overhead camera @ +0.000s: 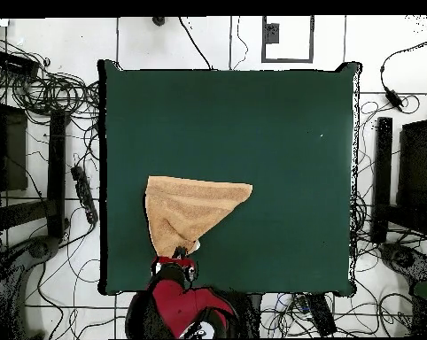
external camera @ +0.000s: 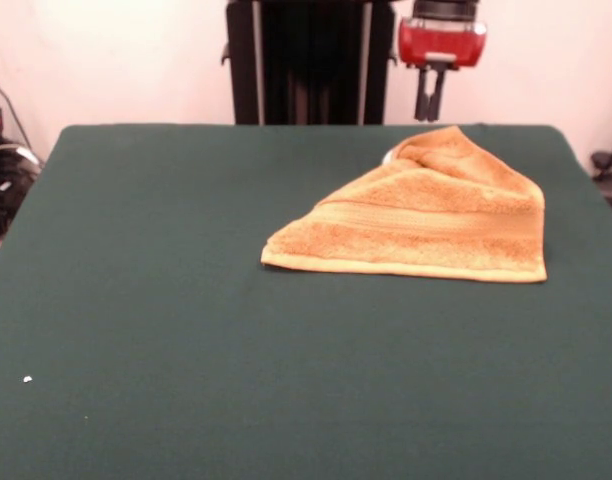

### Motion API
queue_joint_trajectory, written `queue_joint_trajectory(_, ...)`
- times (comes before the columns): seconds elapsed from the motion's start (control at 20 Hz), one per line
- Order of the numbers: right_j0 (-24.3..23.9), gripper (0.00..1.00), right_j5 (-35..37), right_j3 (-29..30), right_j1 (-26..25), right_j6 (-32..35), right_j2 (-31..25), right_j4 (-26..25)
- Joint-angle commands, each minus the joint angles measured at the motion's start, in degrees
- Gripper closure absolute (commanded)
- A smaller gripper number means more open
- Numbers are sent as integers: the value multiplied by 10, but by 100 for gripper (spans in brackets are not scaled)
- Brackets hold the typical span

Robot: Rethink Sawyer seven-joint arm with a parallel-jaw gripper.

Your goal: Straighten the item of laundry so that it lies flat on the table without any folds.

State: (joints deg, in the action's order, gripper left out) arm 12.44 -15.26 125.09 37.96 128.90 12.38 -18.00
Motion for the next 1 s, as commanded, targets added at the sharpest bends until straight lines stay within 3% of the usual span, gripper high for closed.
queue_joint_trajectory(0.05,-21,100,79,-91,-23,-4,-89,-22)
queue_joint_trajectory(0.65,-51,100,154,-144,-21,-8,-134,-27)
queue_joint_trajectory(1.0,-36,100,108,-176,-67,17,-119,-27)
